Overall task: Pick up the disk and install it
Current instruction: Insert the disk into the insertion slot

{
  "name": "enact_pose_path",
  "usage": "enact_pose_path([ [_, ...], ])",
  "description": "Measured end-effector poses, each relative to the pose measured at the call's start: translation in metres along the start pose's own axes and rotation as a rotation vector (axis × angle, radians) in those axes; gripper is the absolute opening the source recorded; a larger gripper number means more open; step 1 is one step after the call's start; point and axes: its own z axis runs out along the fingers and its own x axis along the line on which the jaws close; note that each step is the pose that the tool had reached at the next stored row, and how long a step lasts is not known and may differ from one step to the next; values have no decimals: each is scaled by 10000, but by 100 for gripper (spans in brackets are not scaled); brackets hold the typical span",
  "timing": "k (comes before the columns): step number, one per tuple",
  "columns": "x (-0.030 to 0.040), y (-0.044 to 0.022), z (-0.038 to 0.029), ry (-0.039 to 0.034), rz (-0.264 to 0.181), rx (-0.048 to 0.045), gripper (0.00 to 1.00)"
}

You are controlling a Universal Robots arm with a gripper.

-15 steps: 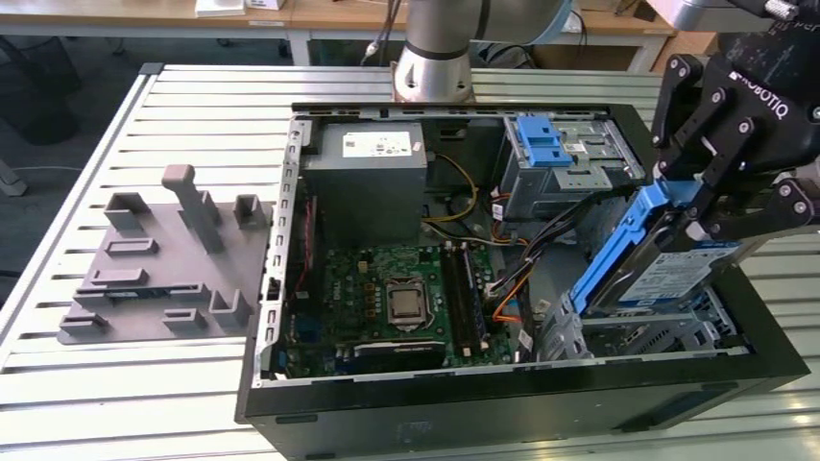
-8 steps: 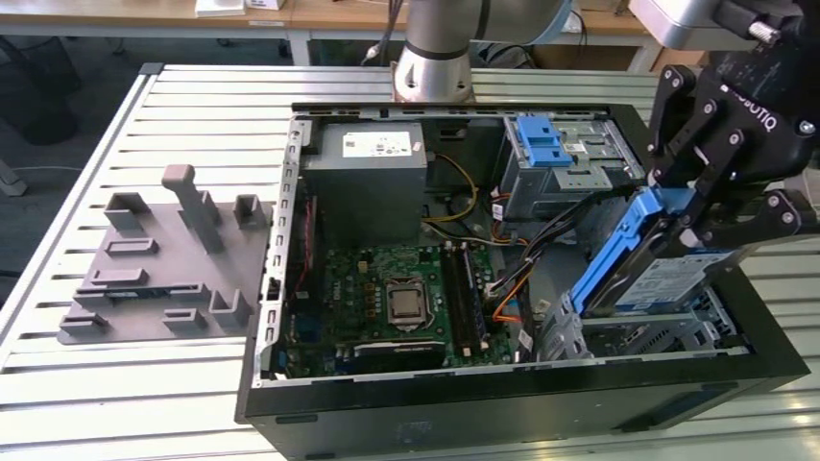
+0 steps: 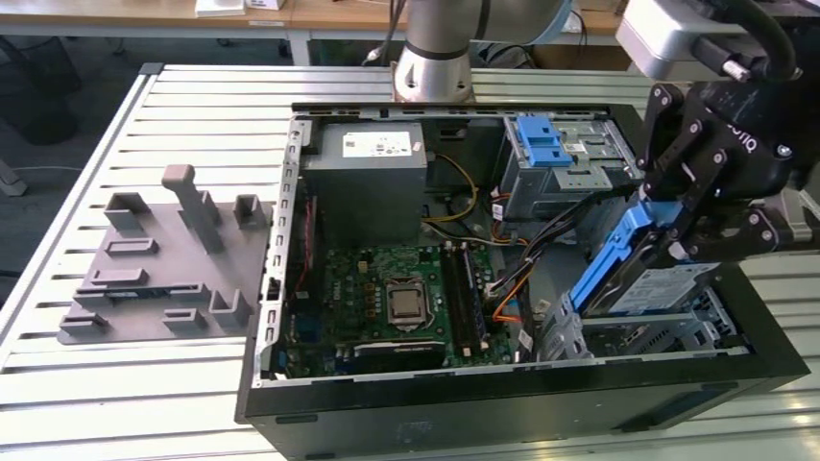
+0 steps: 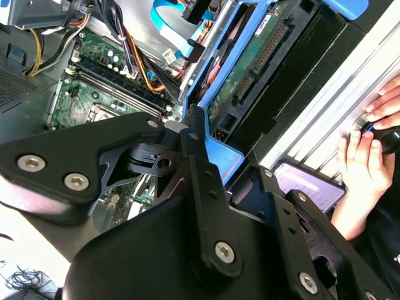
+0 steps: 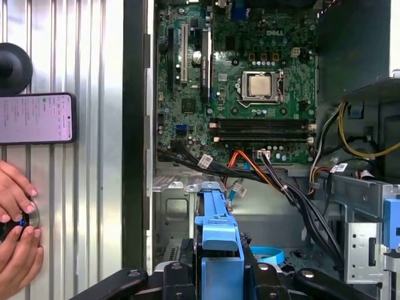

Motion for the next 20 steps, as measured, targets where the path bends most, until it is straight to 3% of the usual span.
enact_pose_path([
  [4,0,0,40,1,0,0,36],
  [14,0,0,46,-2,0,0,36],
  [20,0,1,105,-1,0,0,36],
])
